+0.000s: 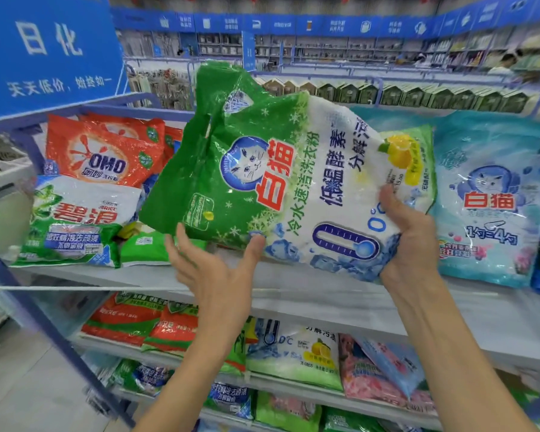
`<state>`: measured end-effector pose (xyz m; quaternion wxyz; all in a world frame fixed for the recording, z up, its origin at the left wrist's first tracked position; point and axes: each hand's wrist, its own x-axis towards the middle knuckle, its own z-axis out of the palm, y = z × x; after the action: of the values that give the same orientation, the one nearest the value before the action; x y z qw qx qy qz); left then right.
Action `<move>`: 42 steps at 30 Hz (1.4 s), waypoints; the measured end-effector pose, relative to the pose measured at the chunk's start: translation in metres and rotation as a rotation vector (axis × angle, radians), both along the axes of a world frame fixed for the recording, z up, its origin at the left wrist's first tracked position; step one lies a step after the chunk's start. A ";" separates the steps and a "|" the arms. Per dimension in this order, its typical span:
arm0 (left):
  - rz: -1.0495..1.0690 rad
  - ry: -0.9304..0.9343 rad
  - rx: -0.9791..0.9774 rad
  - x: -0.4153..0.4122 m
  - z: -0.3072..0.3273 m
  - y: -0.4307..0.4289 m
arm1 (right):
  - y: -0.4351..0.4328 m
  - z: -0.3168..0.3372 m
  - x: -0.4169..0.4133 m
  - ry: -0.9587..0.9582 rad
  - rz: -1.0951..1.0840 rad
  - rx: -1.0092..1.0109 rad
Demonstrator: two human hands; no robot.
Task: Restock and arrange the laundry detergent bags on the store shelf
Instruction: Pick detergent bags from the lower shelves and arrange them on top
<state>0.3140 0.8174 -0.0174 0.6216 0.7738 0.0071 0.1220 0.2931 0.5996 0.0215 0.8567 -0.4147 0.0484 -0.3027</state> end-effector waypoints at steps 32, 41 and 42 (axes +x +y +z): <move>-0.477 0.261 -0.613 0.005 0.008 0.054 | 0.057 -0.027 -0.085 0.407 0.178 -0.366; -0.582 0.340 -0.508 -0.040 -0.025 0.078 | 0.070 -0.072 -0.130 0.437 0.224 -0.156; -0.598 0.358 -0.496 -0.048 -0.029 0.078 | 0.072 -0.073 -0.135 0.440 0.252 -0.165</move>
<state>0.2662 0.8959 -0.0459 0.7857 0.5779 -0.0808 -0.2055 0.1579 0.6719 -0.0517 0.8199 -0.5417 0.1566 -0.0990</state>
